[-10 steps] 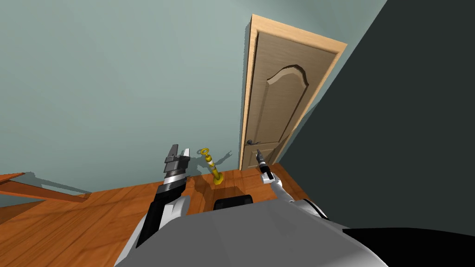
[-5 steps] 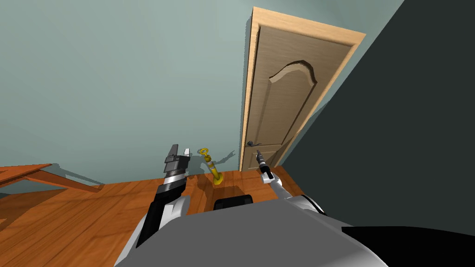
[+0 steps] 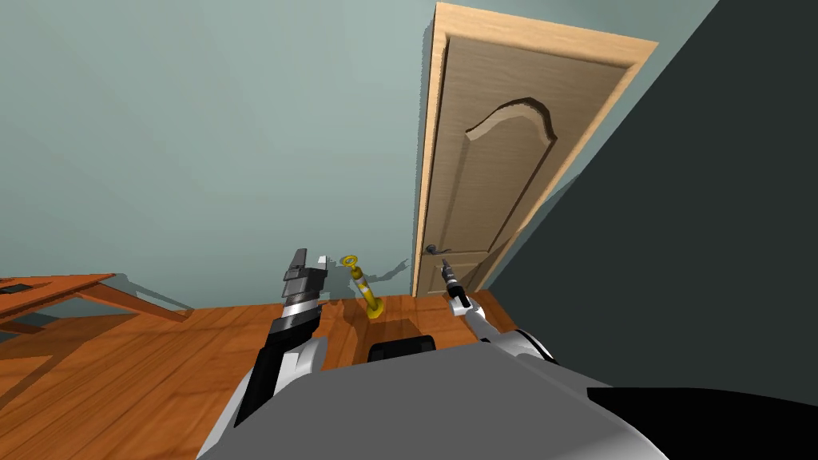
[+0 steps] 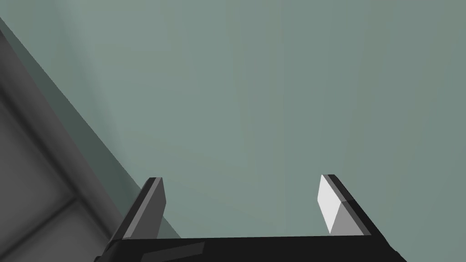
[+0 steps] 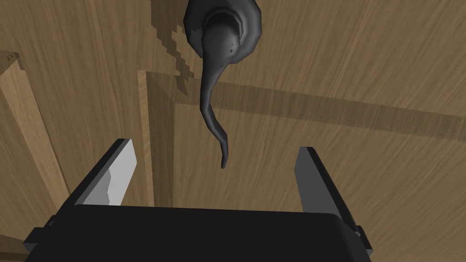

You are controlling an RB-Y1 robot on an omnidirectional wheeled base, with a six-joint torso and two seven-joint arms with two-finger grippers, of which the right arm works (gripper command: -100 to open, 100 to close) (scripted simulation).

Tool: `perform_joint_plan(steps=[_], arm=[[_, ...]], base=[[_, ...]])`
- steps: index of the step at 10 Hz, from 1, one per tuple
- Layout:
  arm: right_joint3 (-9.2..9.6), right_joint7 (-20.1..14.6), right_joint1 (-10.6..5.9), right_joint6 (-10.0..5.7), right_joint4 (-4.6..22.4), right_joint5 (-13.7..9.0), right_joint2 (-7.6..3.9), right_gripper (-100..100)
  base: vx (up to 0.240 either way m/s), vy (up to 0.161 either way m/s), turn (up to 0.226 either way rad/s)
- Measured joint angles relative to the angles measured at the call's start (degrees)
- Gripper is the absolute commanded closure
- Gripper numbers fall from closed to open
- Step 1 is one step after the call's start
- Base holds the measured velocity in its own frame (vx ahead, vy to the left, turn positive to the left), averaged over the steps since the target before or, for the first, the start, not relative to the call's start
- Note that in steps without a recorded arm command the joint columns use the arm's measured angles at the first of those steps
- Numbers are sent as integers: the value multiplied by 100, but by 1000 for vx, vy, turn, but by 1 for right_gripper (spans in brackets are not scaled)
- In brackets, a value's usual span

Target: Pull the door open

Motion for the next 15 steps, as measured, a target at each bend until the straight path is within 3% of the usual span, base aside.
perform_joint_plan(steps=[1, 3, 6, 7, 8, 9, 10, 11, 15], arm=[[0, -1, -8, -8, 17, 0, 0, -100], [-39, -126, -3, -140, 197, -9, -143, -100], [-89, -431, 100, -320, 350, -19, -465, -100], [-108, -532, 54, -479, 599, -20, -561, -100], [-124, -566, 125, -477, 496, -25, -590, -100], [-155, -603, 323, -382, 231, -34, -653, -100], [-162, -660, 233, -444, 428, -33, -713, -100], [-162, -673, 215, -473, 464, -33, -719, 100], [-165, -668, 230, -438, 429, -37, -713, 100]], base=[[129, 45, 135], [199, 87, 86], [202, 63, 118], [122, 26, 21], [167, -4, 75], [142, -12, 53], [47, -5, 9], [-5, -1, -6], [-9, -1, 1]])
